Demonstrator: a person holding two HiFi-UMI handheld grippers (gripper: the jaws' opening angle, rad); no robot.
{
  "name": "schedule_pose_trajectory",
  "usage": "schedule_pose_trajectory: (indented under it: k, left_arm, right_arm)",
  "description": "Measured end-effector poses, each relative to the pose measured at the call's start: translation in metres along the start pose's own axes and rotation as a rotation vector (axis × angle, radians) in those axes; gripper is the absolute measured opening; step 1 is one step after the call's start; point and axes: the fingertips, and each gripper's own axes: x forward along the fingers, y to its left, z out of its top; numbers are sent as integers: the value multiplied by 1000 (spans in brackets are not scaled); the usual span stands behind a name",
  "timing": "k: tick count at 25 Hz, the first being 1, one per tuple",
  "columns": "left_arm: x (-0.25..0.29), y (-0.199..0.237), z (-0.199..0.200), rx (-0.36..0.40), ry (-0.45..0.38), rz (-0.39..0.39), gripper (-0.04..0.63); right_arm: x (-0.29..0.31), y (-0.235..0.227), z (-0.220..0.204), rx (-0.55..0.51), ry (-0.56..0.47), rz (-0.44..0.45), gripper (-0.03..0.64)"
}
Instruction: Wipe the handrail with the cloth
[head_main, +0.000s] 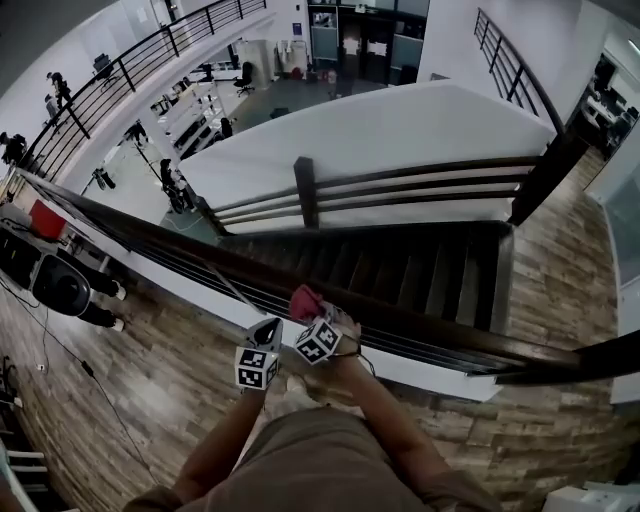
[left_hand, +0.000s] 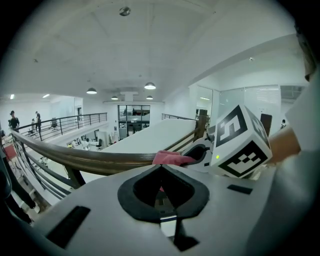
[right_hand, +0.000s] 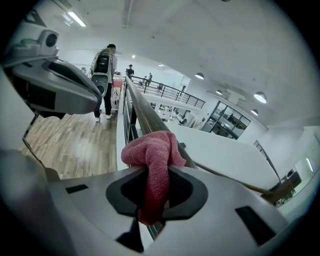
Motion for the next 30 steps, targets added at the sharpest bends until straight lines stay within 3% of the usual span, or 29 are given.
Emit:
schedule_pose_trajectory:
  k: [11,17,30]
  left_arm:
    - [54,-211,7,75,-3,-94,17]
    - [74,-273,4,78,23,-161,17]
    - [122,-390,32,151,29,-380,17]
  right_arm:
    - [-97,-75,-156,51,2,1,75]
    - [-119,-96,-219,97,39,-8,75]
    - [-188,-164,-327,396,35,-32,74]
